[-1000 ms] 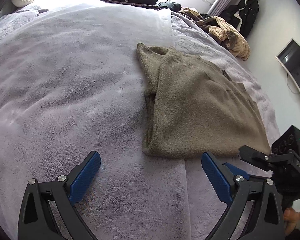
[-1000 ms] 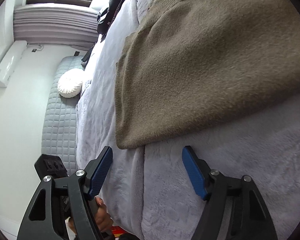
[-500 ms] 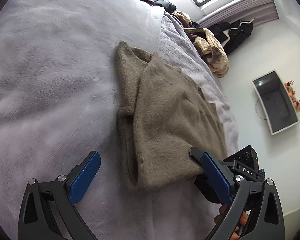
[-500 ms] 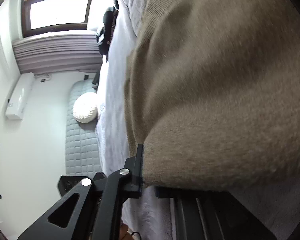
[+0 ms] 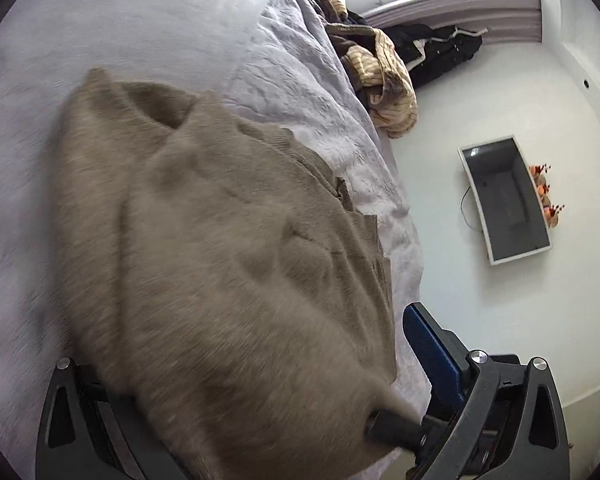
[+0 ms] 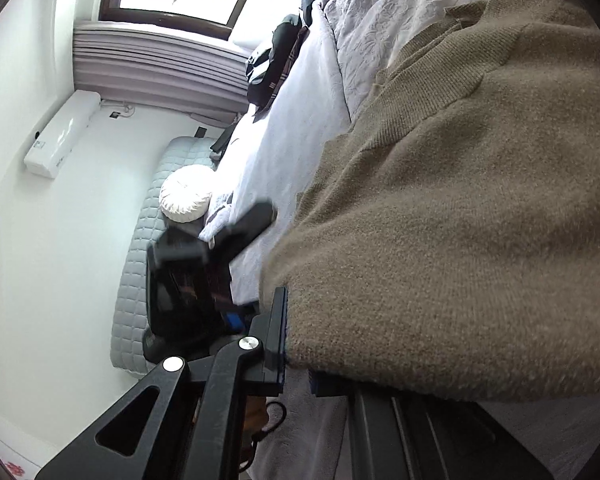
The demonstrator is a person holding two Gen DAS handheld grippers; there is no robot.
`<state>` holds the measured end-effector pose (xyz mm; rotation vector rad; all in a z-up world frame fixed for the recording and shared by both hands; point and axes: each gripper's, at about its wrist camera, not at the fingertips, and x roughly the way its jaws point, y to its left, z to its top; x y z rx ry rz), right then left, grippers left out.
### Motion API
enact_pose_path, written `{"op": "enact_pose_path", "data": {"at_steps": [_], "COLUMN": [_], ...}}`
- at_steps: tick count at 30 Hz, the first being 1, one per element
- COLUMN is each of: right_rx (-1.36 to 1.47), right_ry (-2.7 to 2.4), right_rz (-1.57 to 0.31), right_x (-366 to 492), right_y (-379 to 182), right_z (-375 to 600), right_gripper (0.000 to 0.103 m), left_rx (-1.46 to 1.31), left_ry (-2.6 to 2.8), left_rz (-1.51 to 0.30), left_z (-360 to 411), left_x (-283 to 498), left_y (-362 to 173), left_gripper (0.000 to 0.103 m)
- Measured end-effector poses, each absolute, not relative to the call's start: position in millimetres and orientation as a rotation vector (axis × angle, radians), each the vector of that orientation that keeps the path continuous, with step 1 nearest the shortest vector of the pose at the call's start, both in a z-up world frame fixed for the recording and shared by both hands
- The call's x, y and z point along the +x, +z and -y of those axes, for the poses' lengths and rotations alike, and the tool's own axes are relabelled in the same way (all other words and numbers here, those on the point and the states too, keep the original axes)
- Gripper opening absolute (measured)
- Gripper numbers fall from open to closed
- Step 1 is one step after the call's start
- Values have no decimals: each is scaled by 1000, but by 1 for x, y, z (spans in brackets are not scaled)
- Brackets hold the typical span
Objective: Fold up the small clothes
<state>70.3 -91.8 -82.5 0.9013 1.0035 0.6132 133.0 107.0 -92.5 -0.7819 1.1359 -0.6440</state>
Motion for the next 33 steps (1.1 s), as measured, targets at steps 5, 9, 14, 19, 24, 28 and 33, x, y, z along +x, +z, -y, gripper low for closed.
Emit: {"op": "enact_pose_path", "data": {"at_steps": [5, 9, 14, 19, 24, 28, 33], "right_rx": [850, 748, 579, 478, 440, 306, 389], "right_ry": [628, 642, 654, 440, 270, 244, 337], "right_rz": [-1093, -1235, -1248, -1073, -1083, -1152, -1130], "right_x": [65, 57, 49, 77, 124, 135, 131], "right_y": [-95, -101, -73, -43, -70, -103, -90], "right_z": [92, 94, 113, 151, 168, 154, 172], "right_gripper": [11, 16, 22, 22, 16, 13, 13], "left_rx": [-640, -484, -422, -378, -292, -229, -131], "left_ry": [-560, -452, -410, -385, -382, -401, -446], "left_rz": [-1159, -1181, -1163, -1107, -1032, -991, -943], "left_z": [-76, -65, -71, -66, -48, -25, 24], "left_x": [146, 147, 144, 137, 131, 129, 126], "left_y": [-92, -97, -101, -87, -54, -28, 2], "left_gripper": [98, 62, 28, 25, 24, 22, 22]}}
